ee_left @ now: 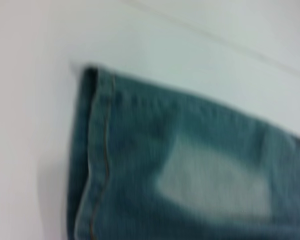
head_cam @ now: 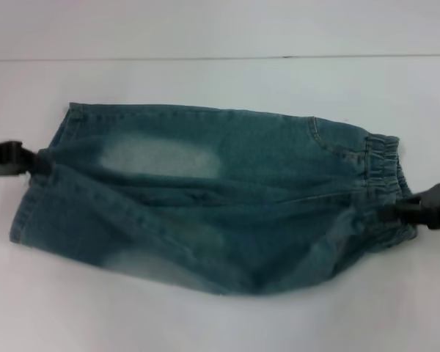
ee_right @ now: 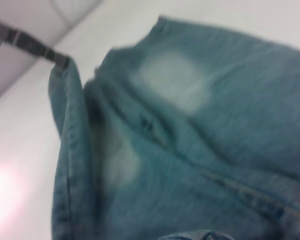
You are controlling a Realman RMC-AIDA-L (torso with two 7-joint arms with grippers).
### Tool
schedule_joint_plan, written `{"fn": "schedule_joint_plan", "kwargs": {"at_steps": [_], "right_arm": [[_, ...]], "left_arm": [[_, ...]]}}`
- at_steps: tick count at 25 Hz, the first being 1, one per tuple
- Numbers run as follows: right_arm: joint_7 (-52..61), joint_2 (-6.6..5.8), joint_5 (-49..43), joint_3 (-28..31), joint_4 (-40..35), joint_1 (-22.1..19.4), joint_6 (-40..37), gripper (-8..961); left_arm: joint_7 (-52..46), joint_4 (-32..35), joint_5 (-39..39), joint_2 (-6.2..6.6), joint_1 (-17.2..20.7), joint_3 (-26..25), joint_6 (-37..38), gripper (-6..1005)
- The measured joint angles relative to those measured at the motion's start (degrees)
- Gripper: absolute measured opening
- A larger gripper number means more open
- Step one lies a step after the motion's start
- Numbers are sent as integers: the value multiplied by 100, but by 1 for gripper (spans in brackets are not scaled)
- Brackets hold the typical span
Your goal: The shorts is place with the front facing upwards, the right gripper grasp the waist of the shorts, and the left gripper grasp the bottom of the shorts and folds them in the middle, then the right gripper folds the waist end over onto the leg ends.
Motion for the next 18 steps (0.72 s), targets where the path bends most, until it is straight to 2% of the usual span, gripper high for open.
{"fn": "schedule_joint_plan", "kwargs": {"at_steps": [2, 6, 8, 18], "right_arm": [[64, 3, 168, 67, 80, -53, 187, 30], [177, 114, 304, 256, 255, -64, 552, 30], [161, 175, 450, 329, 332, -64, 731, 30], [71, 295, 984, 370, 483, -69, 1519, 30]], "left_arm": [[35, 0, -97, 9, 5, -83, -190, 36], [76, -20, -187, 8, 15, -114, -585, 37], [183, -56, -356, -38, 17, -83, -883, 36], [558, -136, -889, -111, 25, -26, -1616, 37]]}}
